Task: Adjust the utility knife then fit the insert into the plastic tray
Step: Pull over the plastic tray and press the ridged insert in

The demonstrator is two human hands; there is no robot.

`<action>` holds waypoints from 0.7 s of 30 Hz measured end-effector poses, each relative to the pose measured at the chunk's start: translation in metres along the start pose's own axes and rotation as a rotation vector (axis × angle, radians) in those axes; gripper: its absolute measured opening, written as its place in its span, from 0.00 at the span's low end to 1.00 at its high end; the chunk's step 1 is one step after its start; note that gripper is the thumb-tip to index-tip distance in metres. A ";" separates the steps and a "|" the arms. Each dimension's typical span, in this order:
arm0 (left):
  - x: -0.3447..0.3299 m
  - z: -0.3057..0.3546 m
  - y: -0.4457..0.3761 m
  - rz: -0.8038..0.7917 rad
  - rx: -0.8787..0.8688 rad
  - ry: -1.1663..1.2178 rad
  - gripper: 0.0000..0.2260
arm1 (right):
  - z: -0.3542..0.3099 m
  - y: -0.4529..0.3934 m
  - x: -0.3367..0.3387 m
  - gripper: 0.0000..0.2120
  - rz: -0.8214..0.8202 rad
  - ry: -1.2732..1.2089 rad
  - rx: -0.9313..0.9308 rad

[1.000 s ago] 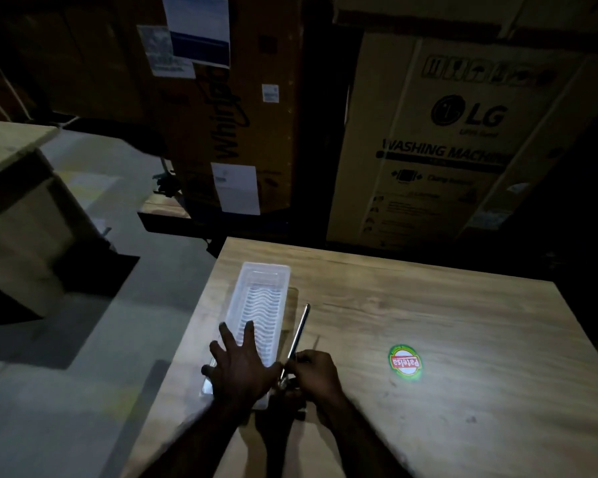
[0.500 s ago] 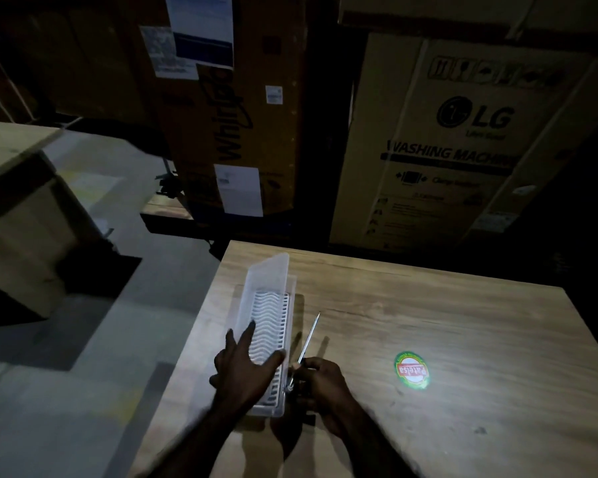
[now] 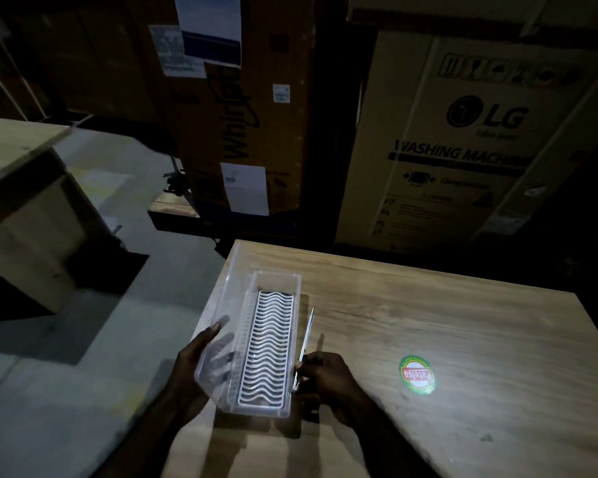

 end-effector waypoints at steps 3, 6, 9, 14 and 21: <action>0.005 -0.002 -0.002 -0.054 0.014 0.069 0.21 | -0.004 -0.007 0.003 0.06 0.079 0.140 0.017; 0.007 -0.001 -0.003 -0.082 0.012 0.095 0.25 | -0.025 -0.017 0.006 0.07 0.247 0.444 0.143; 0.011 -0.002 -0.007 -0.091 0.013 0.100 0.22 | -0.057 -0.022 -0.008 0.14 0.273 0.760 0.232; 0.016 -0.002 -0.012 -0.073 0.008 0.048 0.18 | -0.084 -0.030 -0.046 0.12 0.247 0.941 0.209; 0.020 -0.005 -0.011 -0.081 -0.058 0.018 0.24 | -0.058 -0.041 -0.080 0.12 0.155 1.252 0.245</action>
Point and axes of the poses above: each hand's wrist, its own y-axis away from the middle knuckle, its own x-axis out of the back of the hand, z = x × y, the point moved 4 cm from there along -y, towards the middle knuckle, and after that the axes turned 11 degrees about x, right-handed, at the moved point
